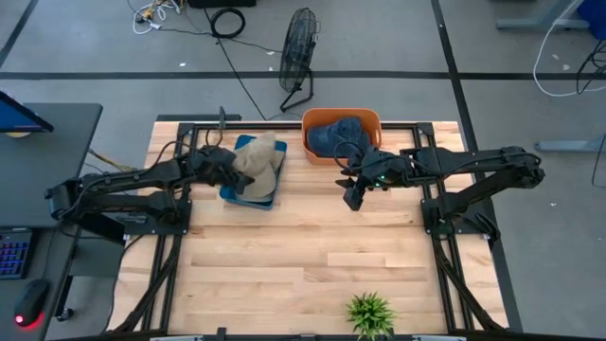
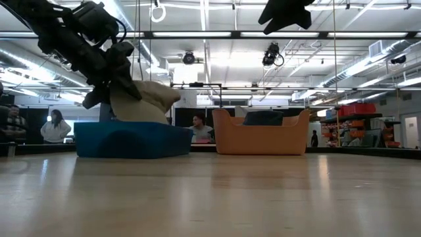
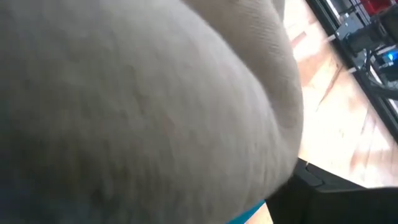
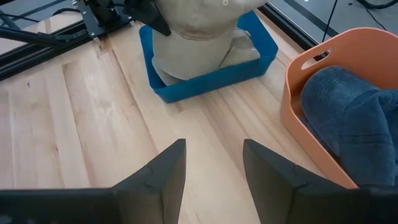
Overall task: Pick & Place hat
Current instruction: Put the brown cap into the blue bin
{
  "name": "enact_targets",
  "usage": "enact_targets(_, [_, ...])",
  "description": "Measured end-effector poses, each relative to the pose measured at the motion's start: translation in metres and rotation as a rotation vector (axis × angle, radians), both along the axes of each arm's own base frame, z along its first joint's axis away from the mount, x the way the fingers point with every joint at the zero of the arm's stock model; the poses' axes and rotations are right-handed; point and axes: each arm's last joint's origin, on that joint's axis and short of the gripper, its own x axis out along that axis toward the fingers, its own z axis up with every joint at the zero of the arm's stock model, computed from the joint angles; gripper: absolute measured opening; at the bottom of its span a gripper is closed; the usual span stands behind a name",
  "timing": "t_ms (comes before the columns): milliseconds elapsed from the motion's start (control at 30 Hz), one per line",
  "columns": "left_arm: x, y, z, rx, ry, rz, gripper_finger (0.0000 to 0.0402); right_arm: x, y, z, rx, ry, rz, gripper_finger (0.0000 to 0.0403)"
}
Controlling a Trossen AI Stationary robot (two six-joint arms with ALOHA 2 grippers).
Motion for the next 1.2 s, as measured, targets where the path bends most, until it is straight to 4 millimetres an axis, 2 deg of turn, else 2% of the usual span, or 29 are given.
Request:
enact_targets(100, [0.0,0.002,0.006,-0.008,0.006,0.017,0.0204,0.0,0.0,0.0,-0.015,0.005,0.014,0.0165])
enact_targets(333, [-0.001,0.011,0.045,0.191,0.139,-0.014,0.0204,0.0,0.0,0.0,-0.057,0.02,0.053,0.0165])
enact_targets(433, [-0.007,0.015,0.055,0.17,0.191,0.0,0.0208,0.0,0.0,0.0,-0.069,0.024,0.064,0.0165])
enact_targets(600, [-0.01,0.018,0.059,0.127,0.187,-0.022,0.021,0.0,0.0,0.0,-0.074,0.026,0.068,0.0165])
enact_targets(733, [-0.005,0.016,0.051,0.042,0.192,-0.1,0.021,0.0,0.0,0.0,-0.089,0.031,0.082,0.0165])
enact_targets(933, [-0.007,0.022,0.049,0.133,0.275,-0.06,0.0211,0.0,0.0,0.0,-0.092,0.032,0.085,0.0165])
enact_targets(1100, [-0.011,0.022,0.048,0.107,0.294,-0.125,0.0211,0.001,0.001,0.001,-0.075,0.021,0.104,0.0165])
enact_targets(1200, [-0.013,0.022,0.051,0.084,0.307,-0.077,0.0211,0.001,0.001,0.001,-0.071,0.012,0.101,0.0165])
